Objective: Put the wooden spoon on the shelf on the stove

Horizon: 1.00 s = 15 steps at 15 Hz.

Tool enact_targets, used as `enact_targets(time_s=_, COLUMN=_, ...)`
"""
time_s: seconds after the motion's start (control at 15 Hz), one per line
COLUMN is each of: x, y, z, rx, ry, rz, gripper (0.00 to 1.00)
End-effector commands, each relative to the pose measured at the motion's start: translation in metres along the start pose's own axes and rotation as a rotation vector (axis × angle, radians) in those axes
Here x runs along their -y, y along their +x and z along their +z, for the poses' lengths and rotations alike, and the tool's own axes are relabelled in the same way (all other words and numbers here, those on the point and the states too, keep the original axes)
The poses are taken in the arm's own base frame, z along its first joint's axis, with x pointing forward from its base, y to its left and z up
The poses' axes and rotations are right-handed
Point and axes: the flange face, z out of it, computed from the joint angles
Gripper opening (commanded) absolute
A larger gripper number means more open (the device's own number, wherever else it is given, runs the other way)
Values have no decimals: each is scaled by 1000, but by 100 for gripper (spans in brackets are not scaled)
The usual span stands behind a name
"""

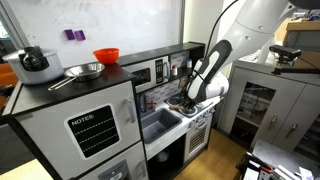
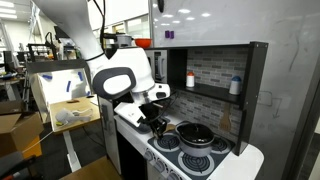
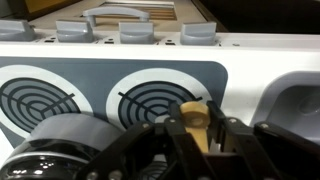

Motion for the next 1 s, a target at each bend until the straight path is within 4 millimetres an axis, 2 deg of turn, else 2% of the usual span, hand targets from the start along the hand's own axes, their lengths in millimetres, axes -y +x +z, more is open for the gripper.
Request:
enact_targets(time_s=0.0, x=-5, y=6, z=3, rx=-5, ry=6, rz=0, gripper=8)
enact_targets(time_s=0.07, x=-6, y=7, z=3, rx=-4, ry=9, rz=1, gripper=14)
enact_targets(time_s=0.13, x=-6, y=7, z=3, rx=-3, ry=10, rz=2, gripper=56)
enact_targets(time_s=0.2, x=-6, y=8, z=3, rx=-3, ry=12, rz=2, gripper=57)
enact_targets(time_s=0.6, x=-6, y=5, z=-2, rx=14, ry=24, rz=-10, gripper=97)
enact_targets(time_s=0.8, x=-3, y=0, z=-10, rx=55, ry=62, rz=-17, gripper=100)
enact_targets(time_s=0.93, x=-3, y=-5, z=-24, rx=81, ry=84, rz=-28, gripper=100)
